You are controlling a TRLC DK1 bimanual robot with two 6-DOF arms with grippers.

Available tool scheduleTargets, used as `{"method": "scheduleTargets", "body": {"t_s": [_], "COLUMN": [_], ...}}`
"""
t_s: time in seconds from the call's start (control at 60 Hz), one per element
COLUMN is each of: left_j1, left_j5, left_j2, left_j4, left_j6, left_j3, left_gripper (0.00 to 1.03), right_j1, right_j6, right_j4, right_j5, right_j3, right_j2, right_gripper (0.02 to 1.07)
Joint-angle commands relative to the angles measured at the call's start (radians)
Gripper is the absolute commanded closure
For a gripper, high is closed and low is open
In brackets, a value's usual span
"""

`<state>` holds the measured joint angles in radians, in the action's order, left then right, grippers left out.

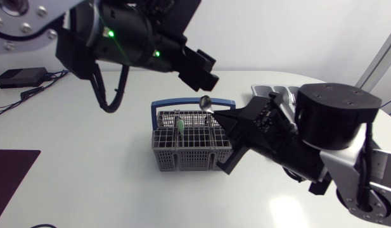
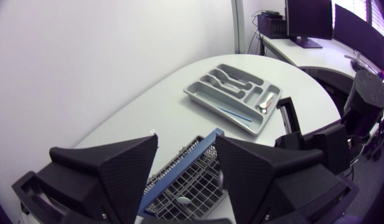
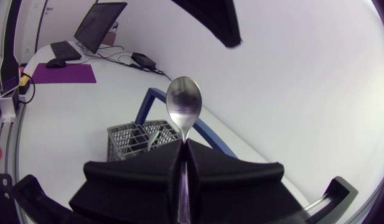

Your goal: Unload the cutlery basket into the drawer organizer.

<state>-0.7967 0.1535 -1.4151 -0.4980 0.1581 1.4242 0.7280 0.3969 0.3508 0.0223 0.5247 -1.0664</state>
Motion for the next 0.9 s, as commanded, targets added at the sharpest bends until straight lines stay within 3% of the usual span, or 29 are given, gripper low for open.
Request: {"method": "scheduleTargets", "body": {"t_s": [0.0,0.3,0.6,0.883], "left_j1": [0.037,0.175,0.191,0.18], "left_j5": [-0.008,-0.149,-0.227,-0.246], "left_j2": [0.041,0.058,0.062,0.047], "left_j4": [0.006,-0.065,-0.117,-0.166], "left_j6": [0.021,0.158,0.324,0.343], "left_j3": [0.039,-0.004,-0.053,-0.05], "left_gripper": [0.24,0.25,0.25,0.25], "right_j1": [-0.067,-0.447,-0.872,-1.108], "right_j6": [0.011,0.132,0.448,0.866], "right_j4": [-0.039,-0.248,-0.441,-0.639], "right_j5": [-0.058,-0.458,-0.838,-0.97], "right_j3": [-0.042,-0.086,-0.101,-0.045], "right_j2": [0.057,0.22,0.181,-0.026], "right_gripper": [1.0,1.0,1.01,1.01]}}
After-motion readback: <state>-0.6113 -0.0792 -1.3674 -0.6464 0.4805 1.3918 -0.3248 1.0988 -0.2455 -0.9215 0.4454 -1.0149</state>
